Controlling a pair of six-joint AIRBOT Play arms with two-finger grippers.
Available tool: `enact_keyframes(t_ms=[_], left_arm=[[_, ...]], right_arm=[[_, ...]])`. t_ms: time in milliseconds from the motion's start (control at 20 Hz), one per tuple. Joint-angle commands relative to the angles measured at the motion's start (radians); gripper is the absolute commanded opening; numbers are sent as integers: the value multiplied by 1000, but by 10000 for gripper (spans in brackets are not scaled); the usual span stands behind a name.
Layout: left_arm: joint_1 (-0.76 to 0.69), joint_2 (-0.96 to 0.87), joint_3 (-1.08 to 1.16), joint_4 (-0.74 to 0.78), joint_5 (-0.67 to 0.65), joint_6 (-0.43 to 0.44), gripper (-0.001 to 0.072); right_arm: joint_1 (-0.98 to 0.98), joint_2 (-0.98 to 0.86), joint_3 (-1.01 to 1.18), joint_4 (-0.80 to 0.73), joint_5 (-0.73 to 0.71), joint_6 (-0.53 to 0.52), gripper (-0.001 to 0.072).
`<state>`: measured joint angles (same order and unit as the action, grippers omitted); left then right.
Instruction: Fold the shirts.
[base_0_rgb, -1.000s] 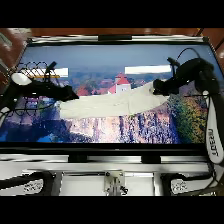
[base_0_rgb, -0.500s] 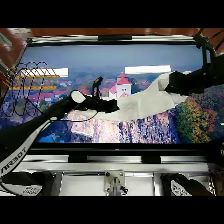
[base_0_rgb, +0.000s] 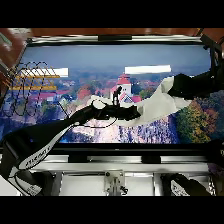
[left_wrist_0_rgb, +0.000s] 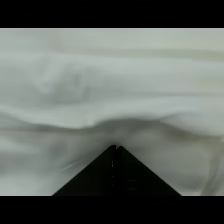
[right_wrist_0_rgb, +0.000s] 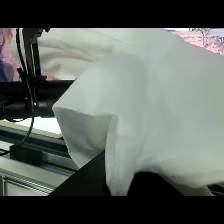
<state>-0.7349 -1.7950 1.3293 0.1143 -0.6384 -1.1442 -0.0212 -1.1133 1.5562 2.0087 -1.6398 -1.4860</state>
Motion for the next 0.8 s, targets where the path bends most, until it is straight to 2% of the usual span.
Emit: enact_keyframes(t_ms=[0, 150, 300, 450, 550, 750], left_arm=[[47, -17, 22, -32, -108, 97, 37], [153, 91, 21, 146, -149, 65, 35], [271, 286, 21, 466, -178, -64, 36], [410, 513, 21, 744, -236, -180, 36], [511, 651, 21, 838, -278, -228, 37], [691, 879, 21, 859, -351, -241, 37]], right_arm=[[-1, -2, 0, -5, 43, -3, 63], [0, -45, 0, -5, 42, -5, 63], [39, -123, 0, -39, 62, -27, 63], [164, -218, 0, -43, 180, -27, 63], [277, -287, 0, -42, 292, -26, 63], [492, -461, 0, -26, 553, 5, 63]])
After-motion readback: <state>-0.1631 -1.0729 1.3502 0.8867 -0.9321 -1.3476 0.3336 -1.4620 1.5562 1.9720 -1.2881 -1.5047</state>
